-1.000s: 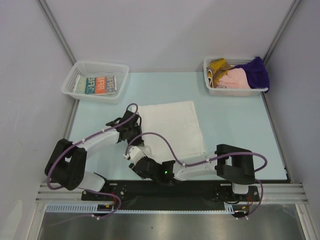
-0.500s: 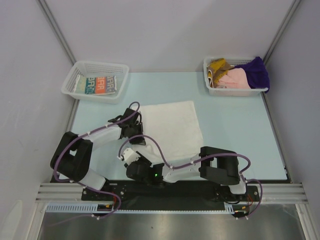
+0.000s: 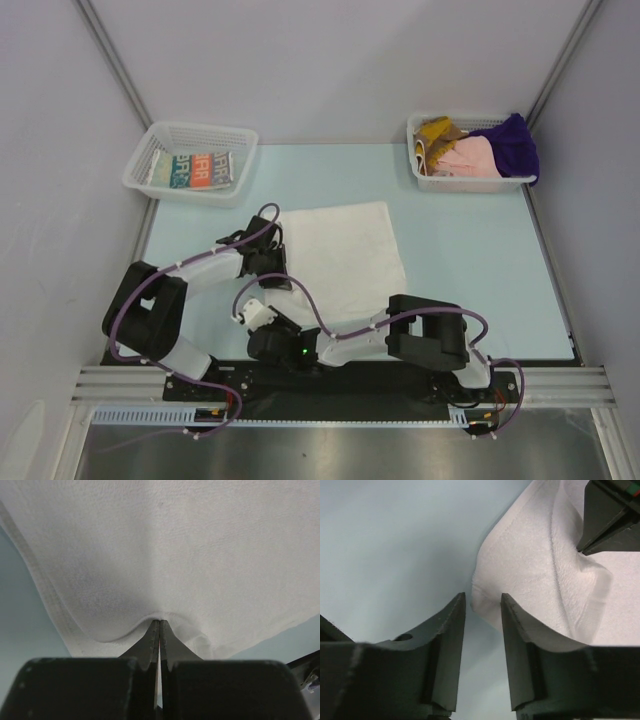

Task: Fold and stack the towels
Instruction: Fold the towel

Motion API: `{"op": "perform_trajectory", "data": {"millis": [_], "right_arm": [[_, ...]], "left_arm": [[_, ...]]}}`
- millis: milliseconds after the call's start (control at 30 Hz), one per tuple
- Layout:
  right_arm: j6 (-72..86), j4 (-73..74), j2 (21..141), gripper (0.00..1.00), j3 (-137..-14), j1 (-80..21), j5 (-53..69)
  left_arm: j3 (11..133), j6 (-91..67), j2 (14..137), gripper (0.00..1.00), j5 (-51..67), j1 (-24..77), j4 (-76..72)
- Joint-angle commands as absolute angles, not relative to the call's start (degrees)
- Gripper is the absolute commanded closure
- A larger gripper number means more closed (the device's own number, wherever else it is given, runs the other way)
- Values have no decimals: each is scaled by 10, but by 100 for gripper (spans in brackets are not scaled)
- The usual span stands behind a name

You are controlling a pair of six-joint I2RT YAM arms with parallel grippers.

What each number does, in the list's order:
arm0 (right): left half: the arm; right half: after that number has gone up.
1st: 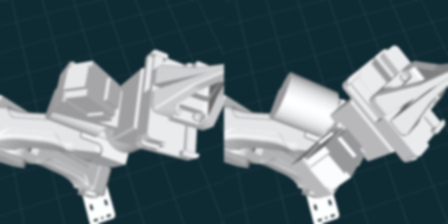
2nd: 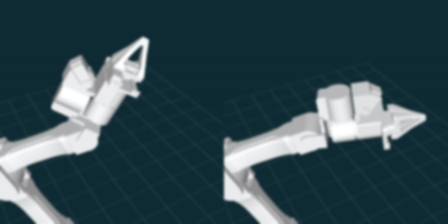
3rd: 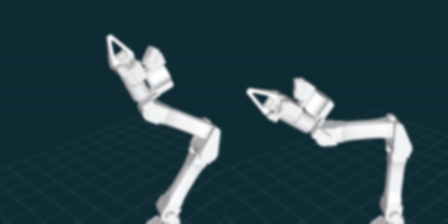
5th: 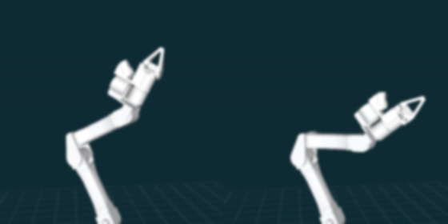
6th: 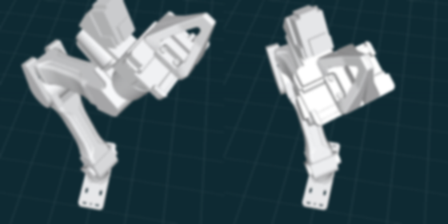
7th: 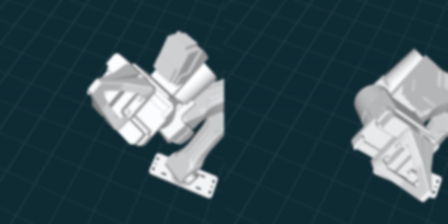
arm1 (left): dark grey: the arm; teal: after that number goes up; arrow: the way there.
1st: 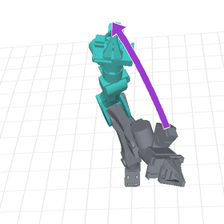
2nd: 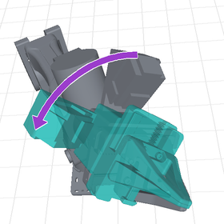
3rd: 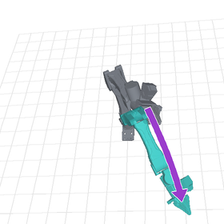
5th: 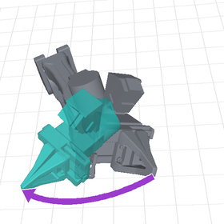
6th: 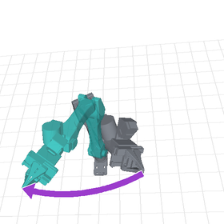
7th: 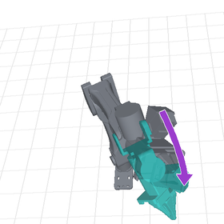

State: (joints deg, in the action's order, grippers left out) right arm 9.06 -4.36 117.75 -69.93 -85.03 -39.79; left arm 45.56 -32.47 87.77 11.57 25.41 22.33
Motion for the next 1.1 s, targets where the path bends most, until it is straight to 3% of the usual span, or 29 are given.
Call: {"op": "perform_trajectory", "data": {"millis": [0,33,67,167,367,733,867,1067], "right_arm": [[108,-30,1186,65,-719,-846,-413],[112,-31,1182,70,-717,-843,-413],[112,-31,1175,82,-715,-840,-412],[118,-39,1148,91,-703,-833,-397],[165,-67,1080,92,-658,-789,-301],[244,-112,1019,90,-591,-725,-180],[239,-119,1027,75,-589,-735,-164],[242,-112,1013,68,-586,-742,-171]], "left_arm": [[476,-313,880,100,127,249,210],[476,-313,879,100,127,247,209],[476,-312,879,100,127,247,210],[475,-312,880,100,127,248,211],[477,-311,879,100,128,248,210],[479,-309,882,100,131,248,209],[477,-309,882,100,131,248,209],[476,-310,882,100,130,247,208]]}}
